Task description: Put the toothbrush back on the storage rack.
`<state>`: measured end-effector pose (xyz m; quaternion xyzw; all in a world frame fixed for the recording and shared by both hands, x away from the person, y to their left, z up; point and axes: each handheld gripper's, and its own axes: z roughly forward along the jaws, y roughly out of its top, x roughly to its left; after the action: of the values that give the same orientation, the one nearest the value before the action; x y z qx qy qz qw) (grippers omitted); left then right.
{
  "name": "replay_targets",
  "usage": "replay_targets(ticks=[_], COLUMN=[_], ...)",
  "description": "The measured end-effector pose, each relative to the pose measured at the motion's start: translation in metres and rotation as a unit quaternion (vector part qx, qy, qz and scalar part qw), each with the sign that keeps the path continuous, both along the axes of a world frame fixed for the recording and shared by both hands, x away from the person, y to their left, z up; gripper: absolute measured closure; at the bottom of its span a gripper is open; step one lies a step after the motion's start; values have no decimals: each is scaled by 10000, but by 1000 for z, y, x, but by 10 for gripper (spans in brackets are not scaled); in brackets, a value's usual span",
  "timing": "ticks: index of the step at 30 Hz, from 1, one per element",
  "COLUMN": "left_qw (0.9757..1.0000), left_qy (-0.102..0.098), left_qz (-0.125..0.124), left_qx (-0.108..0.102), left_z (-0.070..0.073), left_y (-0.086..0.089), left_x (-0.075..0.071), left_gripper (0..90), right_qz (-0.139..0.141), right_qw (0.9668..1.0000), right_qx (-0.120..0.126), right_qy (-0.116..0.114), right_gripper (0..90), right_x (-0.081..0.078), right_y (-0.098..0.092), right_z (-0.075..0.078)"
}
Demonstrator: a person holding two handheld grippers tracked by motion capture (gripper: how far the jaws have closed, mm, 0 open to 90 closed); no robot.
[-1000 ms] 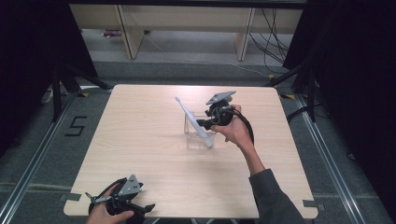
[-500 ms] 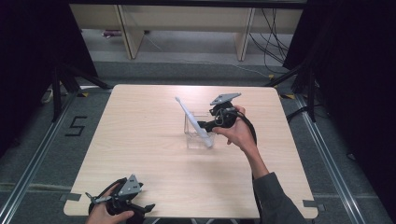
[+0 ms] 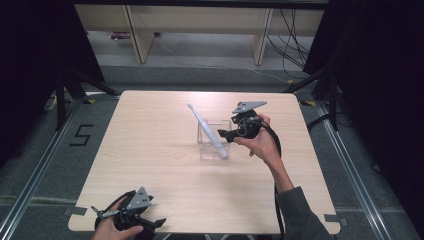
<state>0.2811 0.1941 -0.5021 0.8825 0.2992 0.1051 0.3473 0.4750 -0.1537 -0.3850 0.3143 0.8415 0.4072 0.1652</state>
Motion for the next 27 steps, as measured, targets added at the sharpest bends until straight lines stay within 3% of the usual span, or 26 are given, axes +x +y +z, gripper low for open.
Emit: replay_targets(ticks=[1,9,11,12,13,14,16,20,27], left_qw=[10000,10000,10000,10000,10000,10000,10000,10000,10000], left_qy=[-1,-7,-8,-9,-8,-14,-12,-12,-8], left_qz=[-4,3,6,5,8,-2,1,1,-5], left_qx=[1,0,-6,-7,-10,-11,-14,-14,-12], left_z=[0,0,0,0,1,0,0,0,0], left_y=[0,0,0,0,0,0,0,0,0], left_x=[0,0,-1,-1,-1,-1,-1,-1,-1], left_gripper=[148,148,148,148,148,148,148,148,148], right_qz=[-64,-97,-164,-105,-150,-126,-223,-223,-375], right_qw=[9999,9999,9998,9999,9999,9999,9997,9997,9993], right_qx=[12,-34,-11,-31,-7,-52,17,-2,73], right_qy=[127,-14,81,-51,20,-65,86,-64,1], right_gripper=[274,269,269,267,266,265,265,261,258], right_x=[-2,-8,-11,-10,-11,-12,-16,-17,-25], right_y=[-1,-15,-19,-21,-22,-24,-27,-36,-51], right_z=[1,3,3,2,2,2,2,0,-3])
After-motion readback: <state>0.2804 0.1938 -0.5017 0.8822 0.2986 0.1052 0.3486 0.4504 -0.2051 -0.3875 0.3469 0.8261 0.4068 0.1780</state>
